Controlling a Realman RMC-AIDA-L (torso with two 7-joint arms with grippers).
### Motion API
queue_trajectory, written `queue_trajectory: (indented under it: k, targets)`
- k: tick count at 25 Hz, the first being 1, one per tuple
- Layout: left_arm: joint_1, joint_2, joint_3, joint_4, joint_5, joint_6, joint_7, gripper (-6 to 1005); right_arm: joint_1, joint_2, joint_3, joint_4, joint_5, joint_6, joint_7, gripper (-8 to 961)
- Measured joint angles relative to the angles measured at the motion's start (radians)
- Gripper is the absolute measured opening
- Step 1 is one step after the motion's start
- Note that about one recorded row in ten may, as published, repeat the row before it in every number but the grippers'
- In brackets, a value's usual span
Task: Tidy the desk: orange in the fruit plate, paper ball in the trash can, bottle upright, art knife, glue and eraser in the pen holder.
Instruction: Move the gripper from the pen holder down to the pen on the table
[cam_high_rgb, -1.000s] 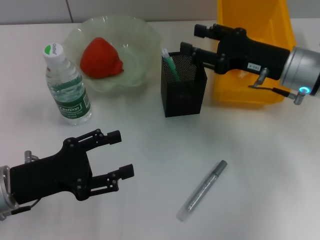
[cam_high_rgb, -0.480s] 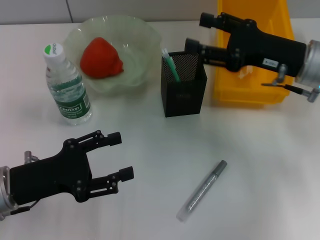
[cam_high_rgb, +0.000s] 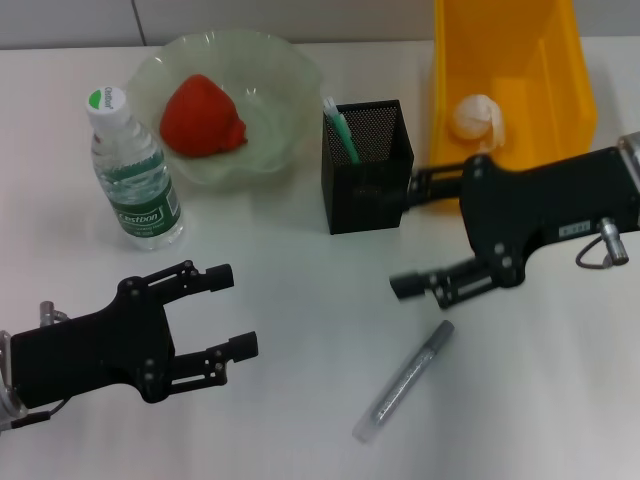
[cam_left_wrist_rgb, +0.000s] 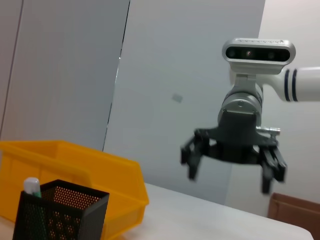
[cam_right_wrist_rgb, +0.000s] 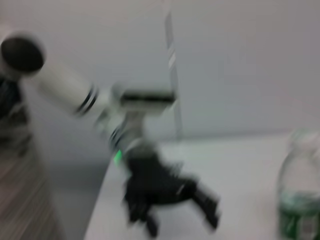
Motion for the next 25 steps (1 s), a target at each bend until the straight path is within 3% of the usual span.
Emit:
queue_trajectory:
  k: [4, 7, 11, 18, 25]
  targets:
    - [-0.001, 0.0, 0.001, 0.0, 0.006, 0.0, -0.001, 801, 0.081, -0.001, -0.027, -0.01, -0.156, -0.055, 0.037, 825]
    - [-0.005, 0.0, 0.001, 0.0, 0.03, -0.007, -0.01, 800, 0.134, 0.004, -0.104, -0.017, -0.238, -0.068, 0.067, 825]
    - [-0.007, 0.0, 0.0, 0.0, 0.035, -0.01, -0.011, 800, 0.193, 0.041, -0.225, -0.045, -0.365, -0.042, 0.077, 824]
    - [-0.008, -0.006, -0.005, -0.005, 0.035, -0.013, -0.011, 800, 0.212, 0.044, -0.417, -0.059, -0.372, 0.05, 0.098, 822]
    - [-0.005, -0.007, -0.006, -0.008, 0.035, -0.008, -0.013, 800, 0.218, 0.047, -0.505, -0.062, -0.369, 0.095, 0.098, 820]
